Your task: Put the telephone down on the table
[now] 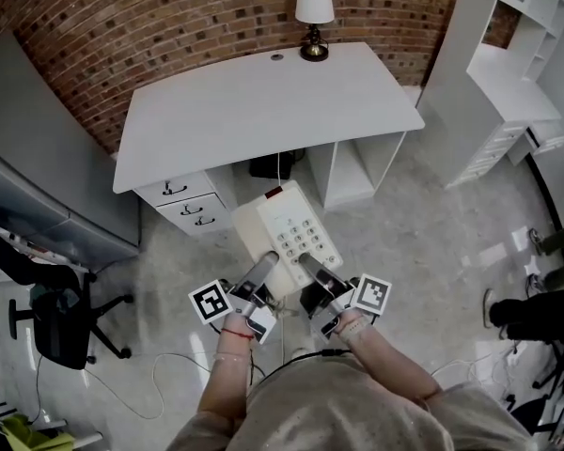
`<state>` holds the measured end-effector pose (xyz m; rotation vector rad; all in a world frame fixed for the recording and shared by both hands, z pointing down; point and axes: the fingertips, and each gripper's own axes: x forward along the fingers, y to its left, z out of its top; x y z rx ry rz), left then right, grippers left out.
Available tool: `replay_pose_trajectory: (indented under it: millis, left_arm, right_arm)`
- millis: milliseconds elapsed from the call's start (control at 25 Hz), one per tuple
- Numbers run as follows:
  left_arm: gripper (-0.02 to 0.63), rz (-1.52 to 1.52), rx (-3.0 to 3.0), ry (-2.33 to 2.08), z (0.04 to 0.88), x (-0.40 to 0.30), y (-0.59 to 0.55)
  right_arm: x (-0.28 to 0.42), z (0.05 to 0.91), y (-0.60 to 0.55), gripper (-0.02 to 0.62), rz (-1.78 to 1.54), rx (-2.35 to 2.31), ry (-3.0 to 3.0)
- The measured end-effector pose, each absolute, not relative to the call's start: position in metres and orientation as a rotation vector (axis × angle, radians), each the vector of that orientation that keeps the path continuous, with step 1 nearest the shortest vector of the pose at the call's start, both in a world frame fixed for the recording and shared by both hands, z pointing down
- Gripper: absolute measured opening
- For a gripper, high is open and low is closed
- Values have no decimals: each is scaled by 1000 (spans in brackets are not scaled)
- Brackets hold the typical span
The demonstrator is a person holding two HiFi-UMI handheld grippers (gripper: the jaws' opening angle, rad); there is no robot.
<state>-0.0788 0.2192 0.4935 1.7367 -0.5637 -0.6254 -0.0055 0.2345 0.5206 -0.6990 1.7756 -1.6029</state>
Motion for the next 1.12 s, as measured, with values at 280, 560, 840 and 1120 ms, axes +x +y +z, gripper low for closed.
replay_pose_trajectory:
  millis: [280, 560, 840, 1120]
  left_arm:
    - [402, -627, 1727, -586, 496, -67, 153]
    - [402, -623, 1711, -586, 499, -49, 94]
    - [402, -629, 1694, -594, 505, -31, 46]
    - [402, -641, 1675, -607, 512, -15, 14]
  right_arm:
    - [8, 524, 169, 149, -1636, -696, 1786]
    - [25, 528, 110, 149, -1650, -692, 1796]
    - [44, 535, 64, 149, -1677, -699, 1796]
    - [59, 542, 32, 149, -1709, -693, 1797]
